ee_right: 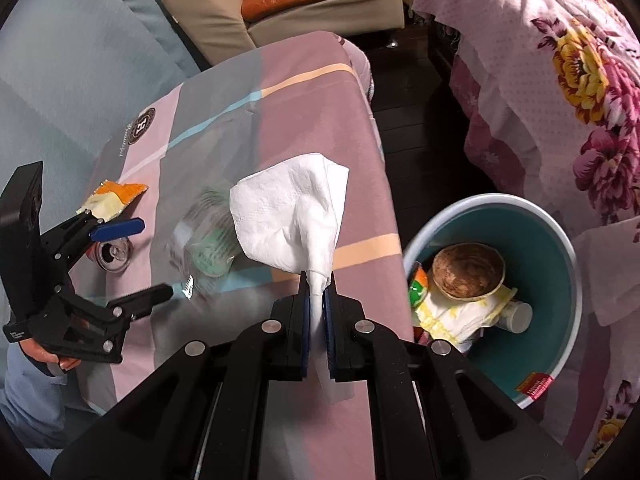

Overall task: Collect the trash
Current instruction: 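Grasp the clear plastic snack bag with the left tool while the right tool holds the tissue, then carry both items over the wastebasket and open both tools to drop them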

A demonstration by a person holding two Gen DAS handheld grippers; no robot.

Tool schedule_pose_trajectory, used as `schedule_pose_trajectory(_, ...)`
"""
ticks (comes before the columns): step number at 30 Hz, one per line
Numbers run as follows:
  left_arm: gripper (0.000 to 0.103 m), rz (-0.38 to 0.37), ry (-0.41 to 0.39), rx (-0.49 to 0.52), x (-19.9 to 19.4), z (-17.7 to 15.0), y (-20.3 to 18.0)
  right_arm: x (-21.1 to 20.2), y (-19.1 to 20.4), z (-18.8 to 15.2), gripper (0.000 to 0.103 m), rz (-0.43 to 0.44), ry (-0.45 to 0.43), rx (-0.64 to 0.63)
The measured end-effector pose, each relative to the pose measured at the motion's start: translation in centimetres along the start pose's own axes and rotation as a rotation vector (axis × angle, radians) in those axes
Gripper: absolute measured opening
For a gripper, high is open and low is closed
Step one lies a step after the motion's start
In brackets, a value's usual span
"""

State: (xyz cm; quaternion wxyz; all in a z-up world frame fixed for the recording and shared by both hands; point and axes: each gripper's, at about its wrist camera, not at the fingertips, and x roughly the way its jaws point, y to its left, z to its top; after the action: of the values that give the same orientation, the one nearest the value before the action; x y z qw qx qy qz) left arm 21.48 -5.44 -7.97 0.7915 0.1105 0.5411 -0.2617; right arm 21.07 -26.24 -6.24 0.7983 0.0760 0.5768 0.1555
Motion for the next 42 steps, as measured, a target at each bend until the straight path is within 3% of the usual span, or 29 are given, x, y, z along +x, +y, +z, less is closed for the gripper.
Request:
schedule_pose_trajectory(5, 0.089, -0.054, -0.012, -0.06, 0.5, 0.4, -0.8, -0.1, -0.6, -0.2, 0.006, -0.02, -0.003, 0.013)
schedule_pose_trajectory(11, 0.089, 0.001, -0.036, -0.176, 2.2, 2.4, -1.0, -0.1, -1.1, -0.3, 0.006, -0.015, -0.006, 0.017)
schedule_pose_trajectory(21, 0.087, 0.041, -0.005, -0.173, 4.6, 3.0, -2.1, -0.1, -2.6, -0.3, 0.006, -0.009, -0.01, 0.041)
schedule_pose_trajectory(23, 0.064, 0.062, -0.018, -0.176, 4.5, 3.0, -2.1, -0.1, -2.7, -0.4, 0.006, -0.008, -0.013, 0.043)
schedule_pose_trajectory(24, 0.062, 0.064, -0.021, -0.182, 4.3, 3.0, -2.1, -0.1, -2.7, -0.5, 0.006, -0.008, -0.014, 0.043)
schedule_pose_trajectory(34, 0.062, 0.095, -0.079, -0.172, 2.2, 3.2, -5.0, -1.9, -4.2, -1.5, 0.006, 0.005, -0.062, 0.074)
schedule_pose_trajectory(42, 0.062, 0.061, -0.111, -0.126, 1.5, 4.7, -10.0, -5.0, -7.2, -3.3, 0.006, -0.036, -0.134, 0.128)
